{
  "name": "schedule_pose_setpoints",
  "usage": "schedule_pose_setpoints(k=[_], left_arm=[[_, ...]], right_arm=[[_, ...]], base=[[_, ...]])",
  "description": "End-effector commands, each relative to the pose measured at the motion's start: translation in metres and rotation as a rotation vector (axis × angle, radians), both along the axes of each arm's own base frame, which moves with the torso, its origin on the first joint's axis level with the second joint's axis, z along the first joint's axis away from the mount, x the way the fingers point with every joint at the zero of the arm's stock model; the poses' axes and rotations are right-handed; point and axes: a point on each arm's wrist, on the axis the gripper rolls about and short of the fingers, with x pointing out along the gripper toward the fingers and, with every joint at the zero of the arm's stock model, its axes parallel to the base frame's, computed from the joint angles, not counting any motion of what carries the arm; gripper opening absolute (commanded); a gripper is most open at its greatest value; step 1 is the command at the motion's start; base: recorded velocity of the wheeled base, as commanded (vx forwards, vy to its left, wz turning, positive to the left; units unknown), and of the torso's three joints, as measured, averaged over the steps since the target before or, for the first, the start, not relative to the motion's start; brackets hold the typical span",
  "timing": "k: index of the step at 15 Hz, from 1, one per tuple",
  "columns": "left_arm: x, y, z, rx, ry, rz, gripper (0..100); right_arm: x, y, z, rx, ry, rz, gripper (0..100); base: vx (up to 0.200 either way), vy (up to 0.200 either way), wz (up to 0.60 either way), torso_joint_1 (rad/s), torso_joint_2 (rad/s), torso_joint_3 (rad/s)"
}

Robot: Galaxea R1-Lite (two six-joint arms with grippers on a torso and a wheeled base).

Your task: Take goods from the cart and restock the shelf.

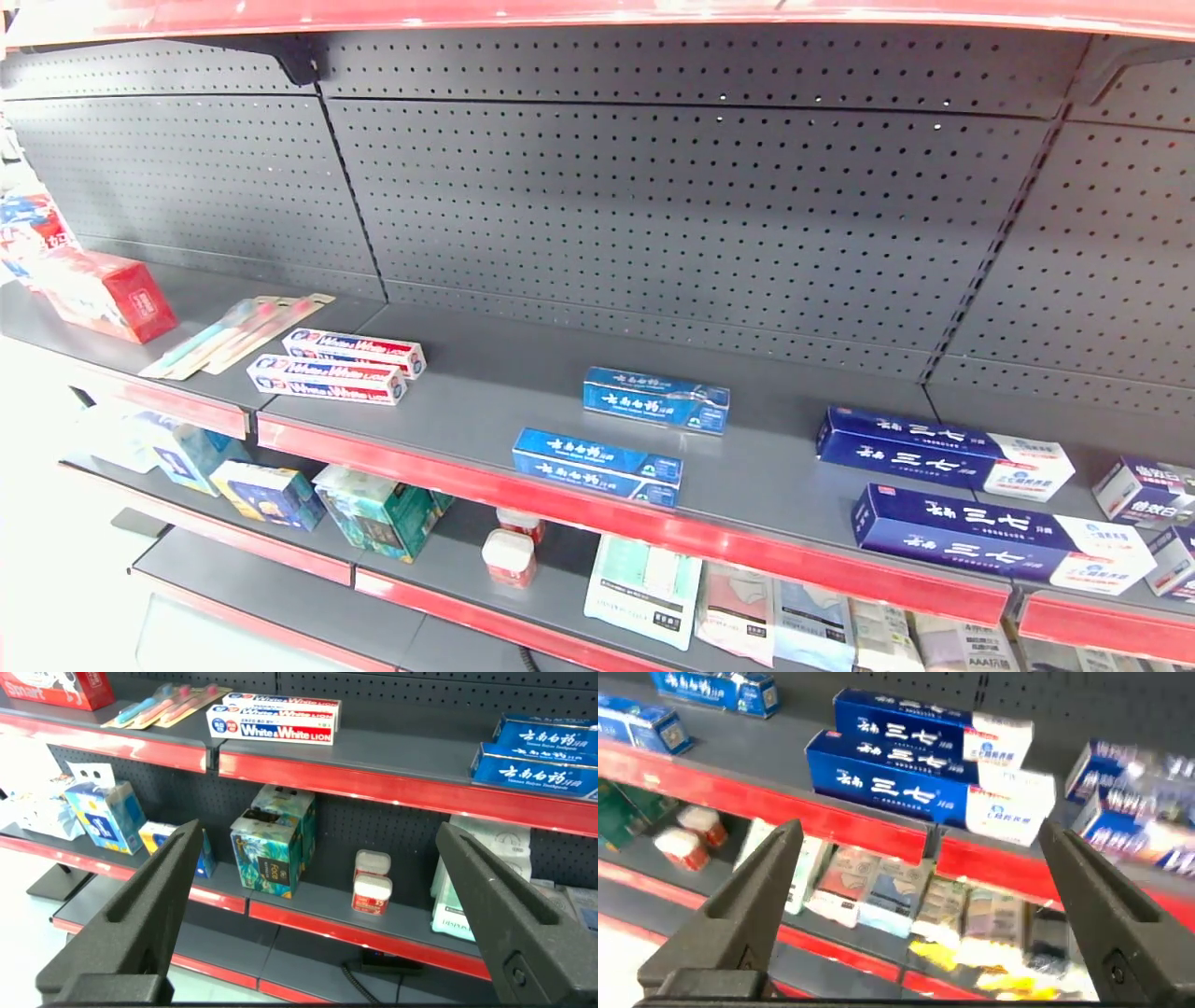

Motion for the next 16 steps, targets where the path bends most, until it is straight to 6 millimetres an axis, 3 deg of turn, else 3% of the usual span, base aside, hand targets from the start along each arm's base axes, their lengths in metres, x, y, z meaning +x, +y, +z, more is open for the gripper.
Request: schedule_pose_setpoints(k=[1,4,6,9,16], left_arm=[[0.0001,0.0,0.0,0.002,0.001,0.0,100],[0.0001,0.0,0.0,0.002,0.001,0.0,100],[0.0001,0.0,0.0,0.003,0.001,-0.001,100],[0.0001,0.0,0.0,0.003,0.001,-0.001,100],[0.0001,0.0,0.0,0.003,0.001,-0.001,100]], right_arm=[[-0.003,0.0001,-0.0028,-0.012,-0.029,-0.008,100],[-0.002,-0.0009,-0.0048,0.02,0.014,0.034,100],[-0.0103,-0.0019,-0.0068,0.007,-0.09,0.077,100],[-0.0108,-0.0042,-0.0076,0.083,-0.098,-0.036,100],[-0.0108,-0.0039,-0.0076,0.061,-0.097,-0.02,100]], base=[[0.0,0.0,0.0,0.0,0.0,0.0],[0.0,0.0,0.0,0.0,0.0,0.0],[0.0,0.0,0.0,0.0,0.0,0.0],[0.0,0.0,0.0,0.0,0.0,0.0],[0.0,0.0,0.0,0.0,0.0,0.0]])
